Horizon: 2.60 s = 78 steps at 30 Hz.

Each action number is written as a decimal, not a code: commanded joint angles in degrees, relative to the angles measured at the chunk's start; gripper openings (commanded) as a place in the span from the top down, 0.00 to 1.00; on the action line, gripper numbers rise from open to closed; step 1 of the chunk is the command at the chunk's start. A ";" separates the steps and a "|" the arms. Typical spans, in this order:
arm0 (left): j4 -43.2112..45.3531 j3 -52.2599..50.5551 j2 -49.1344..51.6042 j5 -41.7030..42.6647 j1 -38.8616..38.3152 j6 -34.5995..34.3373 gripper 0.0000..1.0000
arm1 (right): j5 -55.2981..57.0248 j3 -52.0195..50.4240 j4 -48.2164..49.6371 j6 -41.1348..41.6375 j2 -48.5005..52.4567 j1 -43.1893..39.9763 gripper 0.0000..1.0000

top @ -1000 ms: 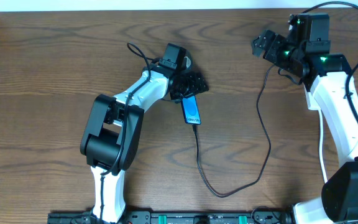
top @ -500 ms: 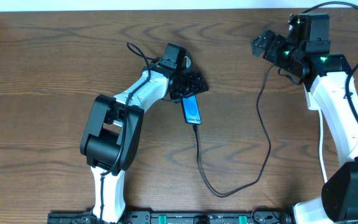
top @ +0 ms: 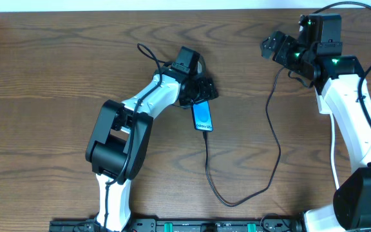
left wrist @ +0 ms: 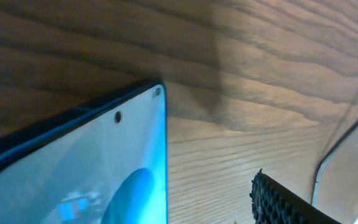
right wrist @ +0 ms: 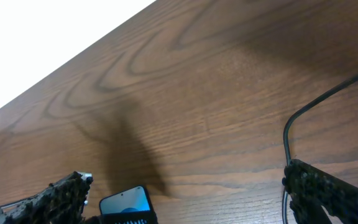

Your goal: Plug charger to phone and switch on socket

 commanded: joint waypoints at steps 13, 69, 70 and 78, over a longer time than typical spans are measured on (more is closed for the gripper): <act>-5.90 -1.07 1.70 -12.68 0.42 1.20 0.20 | 0.66 -0.42 0.00 -0.83 0.39 0.46 0.01; -22.53 1.95 -21.14 -25.05 4.02 14.12 0.10 | -1.31 18.10 -23.74 -9.66 0.39 -10.62 0.01; -22.53 1.95 -21.14 -25.05 4.02 14.12 0.10 | -1.33 21.42 -27.06 -11.58 0.39 -12.02 0.01; -22.53 1.95 -21.14 -25.05 4.02 14.12 0.10 | -3.13 33.62 -36.72 -18.97 0.39 -21.97 0.01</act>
